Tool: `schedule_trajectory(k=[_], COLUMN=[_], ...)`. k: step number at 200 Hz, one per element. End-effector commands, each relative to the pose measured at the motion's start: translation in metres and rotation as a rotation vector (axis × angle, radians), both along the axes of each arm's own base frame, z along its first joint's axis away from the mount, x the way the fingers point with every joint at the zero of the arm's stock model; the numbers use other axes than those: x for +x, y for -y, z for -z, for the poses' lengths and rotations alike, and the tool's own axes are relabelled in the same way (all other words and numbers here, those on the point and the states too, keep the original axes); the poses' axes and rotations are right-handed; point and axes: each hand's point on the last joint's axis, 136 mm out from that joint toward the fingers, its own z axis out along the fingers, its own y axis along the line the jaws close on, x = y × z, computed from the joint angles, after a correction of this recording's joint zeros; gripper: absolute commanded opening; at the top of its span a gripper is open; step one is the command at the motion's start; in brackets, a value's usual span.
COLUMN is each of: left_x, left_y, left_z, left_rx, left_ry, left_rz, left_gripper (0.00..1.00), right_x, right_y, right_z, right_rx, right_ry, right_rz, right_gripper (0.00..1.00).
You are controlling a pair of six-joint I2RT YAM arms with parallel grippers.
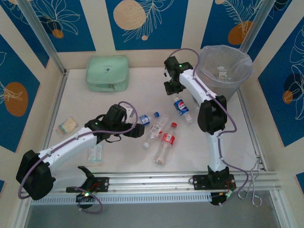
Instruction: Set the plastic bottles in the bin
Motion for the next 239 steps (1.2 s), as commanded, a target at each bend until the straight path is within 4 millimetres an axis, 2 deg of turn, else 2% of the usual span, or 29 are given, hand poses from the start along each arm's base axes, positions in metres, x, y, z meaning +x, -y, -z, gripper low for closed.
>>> schedule_trajectory(k=[1, 23, 38, 53, 73, 85, 105, 119, 150, 163, 185, 205, 239], left_x=[0.006, 0.006, 0.006, 0.006, 0.006, 0.006, 0.006, 0.008, 0.01, 0.011, 0.011, 0.009, 0.007], left_y=[0.001, 0.0, -0.001, -0.002, -0.003, -0.003, -0.002, 0.0, 0.004, 0.005, 0.005, 0.003, -0.001], left_z=[-0.002, -0.004, -0.004, -0.006, -0.008, -0.01, -0.011, -0.01, -0.01, -0.01, -0.011, -0.01, -0.006], left_rx=[-0.014, -0.012, -0.009, -0.01, -0.016, -0.021, -0.032, -0.043, -0.054, -0.059, -0.065, -0.062, -0.048], left_ry=[0.013, 0.013, 0.017, 0.02, 0.023, 0.025, 0.027, 0.027, 0.024, 0.025, 0.028, 0.027, 0.028], left_rz=[-0.021, -0.023, -0.028, -0.033, -0.04, -0.044, -0.048, -0.05, -0.048, -0.047, -0.051, -0.052, -0.057], left_gripper=[0.99, 0.99, 0.99, 0.99, 0.99, 0.99, 0.99, 0.99, 0.99, 0.99, 0.99, 0.99, 1.0], right_x=[-0.003, -0.003, -0.006, -0.012, -0.026, -0.036, -0.052, -0.059, -0.058, -0.051, -0.04, -0.023, -0.008], right_y=[0.0, 0.0, -0.001, 0.001, 0.011, 0.025, 0.054, 0.08, 0.141, 0.163, 0.189, 0.206, 0.216], right_z=[-0.038, -0.068, -0.098, -0.139, -0.211, -0.251, -0.306, -0.337, -0.383, -0.397, -0.404, -0.387, -0.34], right_rx=[0.069, 0.114, 0.165, 0.254, 0.399, 0.445, 0.502, 0.529, 0.438, 0.404, 0.348, 0.289, 0.234], right_ry=[0.052, 0.108, 0.161, 0.228, 0.359, 0.452, 0.597, 0.693, 0.946, 1.072, 1.235, 1.268, 1.23], right_rz=[-0.005, -0.005, -0.011, -0.011, -0.004, 0.006, 0.037, 0.081, 0.227, 0.269, 0.299, 0.317, 0.32], right_gripper=[0.21, 0.18, 0.16, 0.13, 0.1, 0.08, 0.03, 0.0, 0.0, 0.0, 0.0, 0.0, 0.0])
